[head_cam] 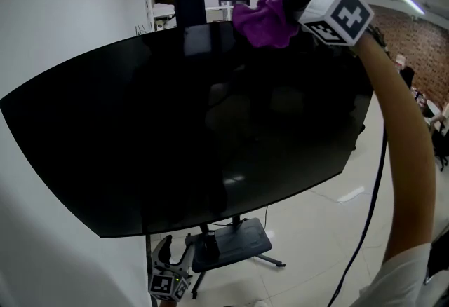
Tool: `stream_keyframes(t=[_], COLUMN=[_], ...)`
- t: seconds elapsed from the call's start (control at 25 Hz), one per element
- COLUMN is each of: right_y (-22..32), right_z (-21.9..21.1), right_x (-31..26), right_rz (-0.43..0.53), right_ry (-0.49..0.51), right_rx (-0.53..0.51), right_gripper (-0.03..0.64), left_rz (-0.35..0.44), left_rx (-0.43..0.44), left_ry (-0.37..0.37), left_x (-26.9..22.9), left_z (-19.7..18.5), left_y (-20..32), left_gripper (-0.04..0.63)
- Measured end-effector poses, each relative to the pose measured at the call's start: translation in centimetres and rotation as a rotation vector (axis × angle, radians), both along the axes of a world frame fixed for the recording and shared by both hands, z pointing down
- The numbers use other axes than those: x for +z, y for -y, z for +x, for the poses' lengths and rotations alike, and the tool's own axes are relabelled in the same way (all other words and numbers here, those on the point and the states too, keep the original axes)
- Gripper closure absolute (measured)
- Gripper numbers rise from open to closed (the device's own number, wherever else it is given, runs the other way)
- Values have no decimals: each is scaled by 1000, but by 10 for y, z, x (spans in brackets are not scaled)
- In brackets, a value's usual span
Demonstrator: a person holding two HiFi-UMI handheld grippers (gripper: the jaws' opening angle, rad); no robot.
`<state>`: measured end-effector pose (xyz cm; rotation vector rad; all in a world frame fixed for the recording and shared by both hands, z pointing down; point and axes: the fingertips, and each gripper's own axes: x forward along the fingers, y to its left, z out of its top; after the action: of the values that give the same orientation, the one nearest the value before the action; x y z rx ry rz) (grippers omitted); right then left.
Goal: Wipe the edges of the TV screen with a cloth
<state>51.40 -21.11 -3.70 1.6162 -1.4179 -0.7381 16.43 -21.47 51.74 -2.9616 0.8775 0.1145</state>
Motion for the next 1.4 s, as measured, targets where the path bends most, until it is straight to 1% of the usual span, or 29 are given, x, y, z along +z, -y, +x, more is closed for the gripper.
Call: stream_keyframes(t=[0.12, 0.28, 0.44, 0.52, 0.64, 0.8, 0.92, 1.08, 1.2, 1.28, 1.32, 1.4], right_y=[-15, -43, -63, -74, -95, -122, -135, -156, -168, -178, -182, -188], right_z=[47, 116, 168, 195, 237, 284, 316, 358, 381, 397, 405, 419], right_x=[0, 0, 1, 1, -1, 1, 1, 0, 0, -3, -5, -4], right_rz=[24, 38, 48, 49, 50, 75, 103, 173, 224, 249, 264, 299], right_ry=[38, 76, 112, 98, 48, 83, 118, 164, 218, 236, 249, 301], right_rx=[80, 231, 329, 395, 502, 566, 587, 624, 626, 651, 662, 674], right_gripper=[560, 560, 560, 561, 563, 565, 565, 565, 565, 565, 565, 565], left_rz=[-6, -5, -8, -23, -44, -49, -59, -64, -71, -76, -75, -47], left_rx=[10, 63, 92, 102, 111, 93, 68, 46, 34, 20, 11, -9], left_ry=[-8, -14, 1, -16, -58, -69, -71, -71, -66, -63, -62, -55], left_x=[-1, -4, 5, -4, -24, -25, -26, -25, -21, -20, -19, -14], left_z=[11, 43, 68, 82, 103, 115, 127, 144, 158, 166, 168, 167], left_y=[-1, -6, -14, -20, -34, -36, -36, -43, -50, -51, -50, -44], left_gripper=[328, 328, 328, 328, 328, 328, 328, 328, 328, 328, 328, 328])
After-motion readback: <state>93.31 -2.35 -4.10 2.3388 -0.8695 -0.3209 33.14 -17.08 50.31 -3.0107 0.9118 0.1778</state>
